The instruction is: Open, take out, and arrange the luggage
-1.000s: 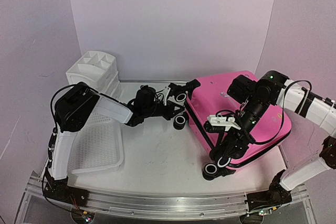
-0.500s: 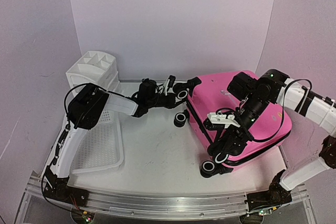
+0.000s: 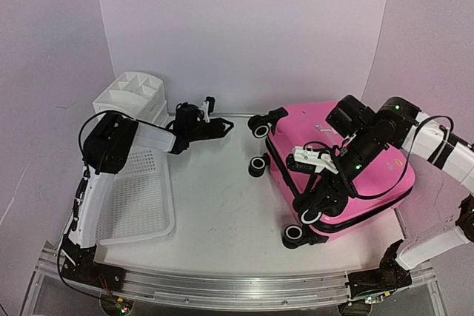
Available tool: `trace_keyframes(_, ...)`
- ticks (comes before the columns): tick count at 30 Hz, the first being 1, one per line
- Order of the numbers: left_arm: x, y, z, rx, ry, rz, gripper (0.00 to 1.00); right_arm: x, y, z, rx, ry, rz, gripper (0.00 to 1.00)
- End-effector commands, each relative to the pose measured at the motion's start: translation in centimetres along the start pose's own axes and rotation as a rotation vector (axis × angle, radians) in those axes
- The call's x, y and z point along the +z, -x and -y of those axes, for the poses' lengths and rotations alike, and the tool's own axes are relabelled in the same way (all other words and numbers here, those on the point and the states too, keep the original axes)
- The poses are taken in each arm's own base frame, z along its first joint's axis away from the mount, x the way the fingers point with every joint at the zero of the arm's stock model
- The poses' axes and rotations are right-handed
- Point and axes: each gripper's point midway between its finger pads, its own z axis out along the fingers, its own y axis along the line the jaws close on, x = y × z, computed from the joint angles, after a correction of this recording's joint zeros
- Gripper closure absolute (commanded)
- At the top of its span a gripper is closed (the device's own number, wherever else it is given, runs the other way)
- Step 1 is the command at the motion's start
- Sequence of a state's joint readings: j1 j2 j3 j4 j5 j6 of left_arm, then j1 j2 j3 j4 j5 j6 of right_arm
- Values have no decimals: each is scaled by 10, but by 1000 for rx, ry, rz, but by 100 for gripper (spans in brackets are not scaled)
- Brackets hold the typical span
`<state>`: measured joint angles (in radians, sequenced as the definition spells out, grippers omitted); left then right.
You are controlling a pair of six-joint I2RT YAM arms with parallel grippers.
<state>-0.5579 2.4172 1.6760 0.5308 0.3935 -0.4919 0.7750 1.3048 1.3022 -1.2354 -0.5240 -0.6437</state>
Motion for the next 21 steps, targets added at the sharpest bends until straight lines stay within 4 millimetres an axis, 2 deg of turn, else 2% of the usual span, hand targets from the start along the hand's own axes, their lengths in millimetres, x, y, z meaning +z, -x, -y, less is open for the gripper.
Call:
trace_keyframes(1, -48, 66, 27, 26, 36, 99, 51, -31, 25, 3, 228, -83, 73, 100)
trace_keyframes(4, -62, 56, 49, 2, -26, 52, 40, -34, 38, 23, 264, -136, 65, 100)
trace_keyframes(6, -71, 54, 72, 10, -72, 35, 39, -38, 48, 41, 299, -199, 57, 100)
trace_keyframes(10, -83, 41, 117, 51, -149, -1, 32, -49, 68, 73, 320, -314, 66, 100)
trace_keyframes(14, -100, 22, 158, 108, -208, -28, 30, -60, 87, 107, 373, -423, 80, 100)
trace_keyframes(17, -120, 11, 176, 147, -217, -34, 29, -72, 103, 128, 393, -495, 107, 100)
trace_keyframes(21, -144, -16, 199, 272, -230, -47, 29, -88, 117, 155, 454, -577, 153, 100)
